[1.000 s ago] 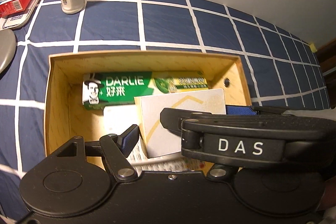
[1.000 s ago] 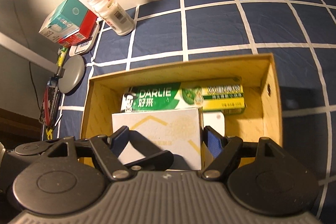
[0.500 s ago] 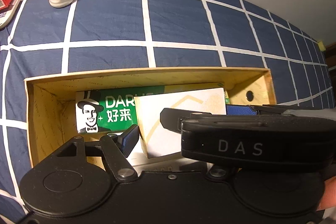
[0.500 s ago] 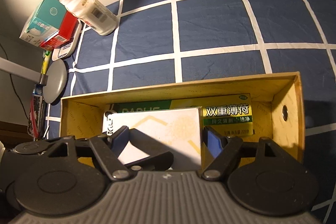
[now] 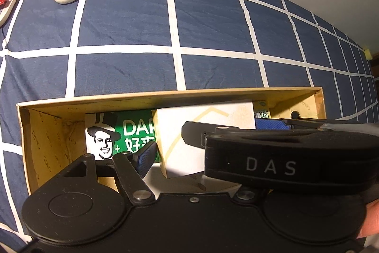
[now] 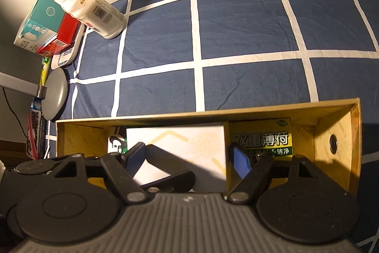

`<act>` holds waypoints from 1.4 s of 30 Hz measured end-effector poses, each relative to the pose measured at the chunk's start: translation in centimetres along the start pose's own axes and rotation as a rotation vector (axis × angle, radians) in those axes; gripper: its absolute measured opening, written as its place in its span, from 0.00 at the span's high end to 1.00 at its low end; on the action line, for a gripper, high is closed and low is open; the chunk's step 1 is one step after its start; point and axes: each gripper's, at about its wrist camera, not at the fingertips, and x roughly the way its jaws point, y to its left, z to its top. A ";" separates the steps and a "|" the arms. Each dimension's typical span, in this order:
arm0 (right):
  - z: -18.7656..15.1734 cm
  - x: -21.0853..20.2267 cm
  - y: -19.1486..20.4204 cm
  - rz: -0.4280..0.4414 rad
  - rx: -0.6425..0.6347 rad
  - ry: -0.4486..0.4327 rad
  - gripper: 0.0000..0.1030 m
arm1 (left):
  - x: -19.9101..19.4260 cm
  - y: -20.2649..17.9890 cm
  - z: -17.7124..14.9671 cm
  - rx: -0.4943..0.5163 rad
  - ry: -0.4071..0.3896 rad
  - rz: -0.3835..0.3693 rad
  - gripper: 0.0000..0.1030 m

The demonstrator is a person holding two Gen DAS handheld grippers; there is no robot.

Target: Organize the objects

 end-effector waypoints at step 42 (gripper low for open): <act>-8.4 -9.9 0.0 -0.144 -0.079 -0.169 0.13 | -8.9 0.6 -9.5 -0.063 -0.136 0.193 0.18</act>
